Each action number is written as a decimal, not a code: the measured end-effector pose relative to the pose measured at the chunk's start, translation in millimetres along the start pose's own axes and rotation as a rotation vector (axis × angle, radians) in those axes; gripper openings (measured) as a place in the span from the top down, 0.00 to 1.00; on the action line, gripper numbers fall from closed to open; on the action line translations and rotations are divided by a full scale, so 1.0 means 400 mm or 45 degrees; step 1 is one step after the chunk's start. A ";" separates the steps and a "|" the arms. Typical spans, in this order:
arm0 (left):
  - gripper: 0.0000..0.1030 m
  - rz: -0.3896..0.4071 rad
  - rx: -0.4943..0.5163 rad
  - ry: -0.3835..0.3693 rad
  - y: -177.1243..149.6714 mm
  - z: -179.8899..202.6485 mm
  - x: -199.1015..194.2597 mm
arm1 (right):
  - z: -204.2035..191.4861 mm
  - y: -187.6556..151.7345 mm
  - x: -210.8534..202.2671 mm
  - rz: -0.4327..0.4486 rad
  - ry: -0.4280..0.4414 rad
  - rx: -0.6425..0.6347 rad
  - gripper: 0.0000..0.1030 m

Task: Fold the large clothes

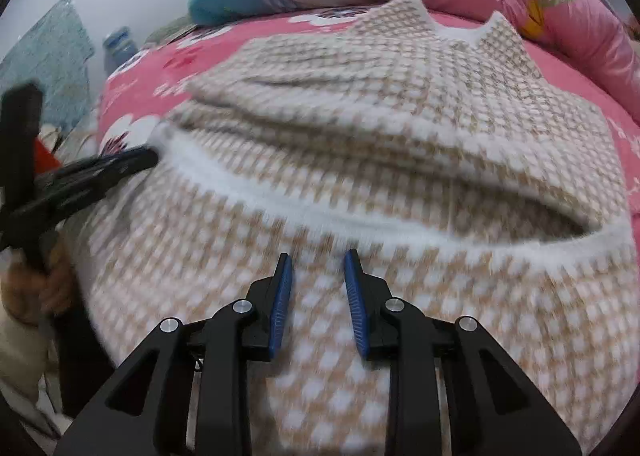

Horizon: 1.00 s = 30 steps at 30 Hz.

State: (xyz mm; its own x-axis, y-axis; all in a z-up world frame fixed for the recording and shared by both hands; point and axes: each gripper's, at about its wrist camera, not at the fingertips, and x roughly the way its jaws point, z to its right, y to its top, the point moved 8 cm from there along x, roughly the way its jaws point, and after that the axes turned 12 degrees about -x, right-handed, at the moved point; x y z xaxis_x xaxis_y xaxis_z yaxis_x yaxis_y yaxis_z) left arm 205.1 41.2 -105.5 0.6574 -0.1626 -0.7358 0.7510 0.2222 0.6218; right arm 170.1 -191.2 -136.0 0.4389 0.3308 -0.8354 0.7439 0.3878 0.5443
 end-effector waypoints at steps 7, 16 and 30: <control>0.61 0.056 0.036 -0.036 0.026 0.000 -0.053 | 0.122 -0.020 -0.197 0.171 -0.117 0.130 0.59; 0.62 -0.048 0.016 0.071 0.021 -0.034 0.020 | 0.387 -0.114 -0.217 0.045 -0.500 0.293 0.57; 1.00 0.224 0.095 0.177 0.190 -0.010 -0.050 | 0.410 -0.045 -0.284 0.255 -0.511 0.401 0.90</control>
State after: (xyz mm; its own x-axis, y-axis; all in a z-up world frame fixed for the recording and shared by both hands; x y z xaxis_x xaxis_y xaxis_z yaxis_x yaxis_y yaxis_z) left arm 248.6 65.1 -44.6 0.7675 0.0073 -0.6411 0.6316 0.1628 0.7580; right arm 189.6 -376.8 -63.3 0.6992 -0.0061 -0.7149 0.7141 0.0544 0.6979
